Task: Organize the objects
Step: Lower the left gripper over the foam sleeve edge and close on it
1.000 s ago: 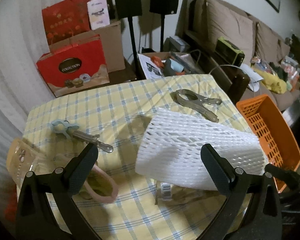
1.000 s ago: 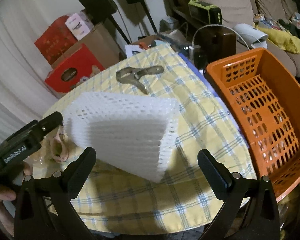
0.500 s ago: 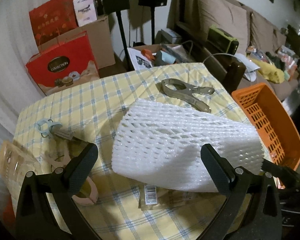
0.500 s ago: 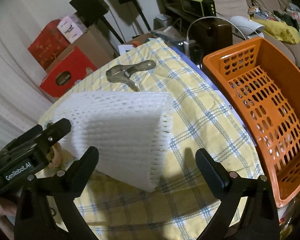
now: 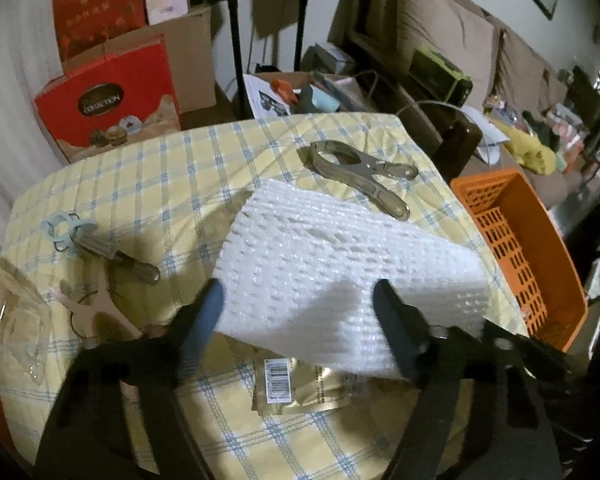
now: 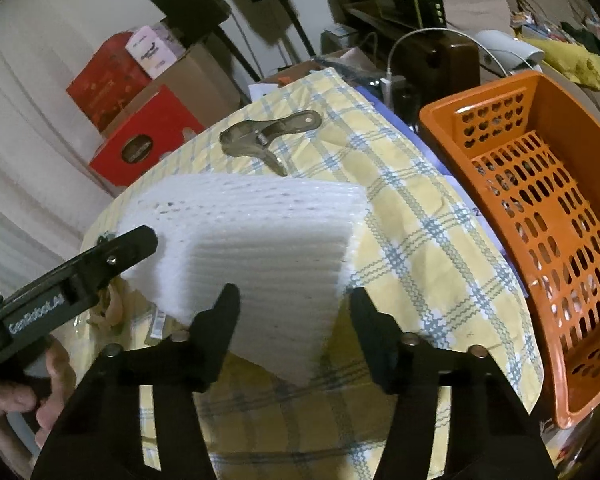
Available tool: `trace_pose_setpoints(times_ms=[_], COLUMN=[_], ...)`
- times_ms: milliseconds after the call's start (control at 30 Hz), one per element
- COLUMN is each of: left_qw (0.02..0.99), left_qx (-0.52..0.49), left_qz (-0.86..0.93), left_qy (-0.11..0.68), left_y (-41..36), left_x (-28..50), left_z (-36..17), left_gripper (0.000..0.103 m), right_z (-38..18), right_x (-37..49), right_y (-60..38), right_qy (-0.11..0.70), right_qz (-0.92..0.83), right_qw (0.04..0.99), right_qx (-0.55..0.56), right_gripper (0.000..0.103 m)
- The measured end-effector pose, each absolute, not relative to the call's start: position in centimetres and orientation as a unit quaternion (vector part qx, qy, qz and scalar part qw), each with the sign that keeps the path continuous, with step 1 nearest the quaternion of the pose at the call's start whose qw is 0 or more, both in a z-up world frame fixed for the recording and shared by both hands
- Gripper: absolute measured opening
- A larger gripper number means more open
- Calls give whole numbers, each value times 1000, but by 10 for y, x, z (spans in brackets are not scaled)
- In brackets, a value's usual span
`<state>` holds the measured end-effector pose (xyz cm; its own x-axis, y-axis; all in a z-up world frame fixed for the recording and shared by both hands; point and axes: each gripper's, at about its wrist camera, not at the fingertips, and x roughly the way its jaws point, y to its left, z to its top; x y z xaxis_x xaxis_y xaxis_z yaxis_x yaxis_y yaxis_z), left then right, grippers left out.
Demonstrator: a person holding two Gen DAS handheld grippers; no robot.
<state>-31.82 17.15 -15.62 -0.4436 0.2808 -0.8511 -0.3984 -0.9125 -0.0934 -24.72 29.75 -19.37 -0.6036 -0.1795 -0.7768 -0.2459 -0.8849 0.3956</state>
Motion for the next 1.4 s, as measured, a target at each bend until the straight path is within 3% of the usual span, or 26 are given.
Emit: trace_pose_setpoints(times_ms=[67, 133, 200, 267, 333, 633, 700, 800, 867, 967, 1100, 1167, 1400], left_qw=[200, 201, 200, 196, 198, 220, 223, 214, 211, 201, 182, 176, 186], left_qx=[-495, -499, -499, -495, -491, -496, -502, -506, -505, -492, -479, -475, -467], left_qz=[843, 840, 840, 842, 845, 839, 834, 835, 836, 842, 847, 850, 857], left_qy=[72, 75, 81, 82, 80, 46, 47, 19, -25, -94, -144, -143, -116], left_y=[174, 174, 174, 173, 172, 162, 162, 155, 140, 115, 94, 93, 115], left_x=[-319, -319, -318, -316, -315, -318, -318, -323, -330, -340, -347, -349, -345], left_z=[-159, -160, -161, -159, -156, -150, -151, -152, -150, -147, -147, -150, -156], left_gripper=[41, 31, 21, 11, 6, 2, 3, 8, 31, 55, 58, 68, 74], right_z=[-195, -197, -196, -193, -187, -184, -183, -190, -196, -198, -191, -186, -188], right_x=[-248, -249, -247, -244, -240, -240, -239, -238, -237, -235, -234, -236, -246], right_y=[296, 295, 297, 302, 305, 307, 311, 320, 327, 334, 329, 322, 293], right_qy=[234, 227, 232, 254, 262, 270, 286, 317, 335, 344, 335, 320, 273], right_qz=[862, 863, 863, 866, 872, 874, 870, 857, 848, 846, 855, 862, 871], right_qw=[22, 31, 33, 25, 23, 15, 8, 15, 21, 28, 28, 24, 2], right_qx=[-449, -451, -447, -430, -412, -404, -401, -407, -410, -407, -396, -393, -408], right_gripper=[44, 37, 22, 13, 10, 9, 14, 17, 18, 21, 55, 60, 63])
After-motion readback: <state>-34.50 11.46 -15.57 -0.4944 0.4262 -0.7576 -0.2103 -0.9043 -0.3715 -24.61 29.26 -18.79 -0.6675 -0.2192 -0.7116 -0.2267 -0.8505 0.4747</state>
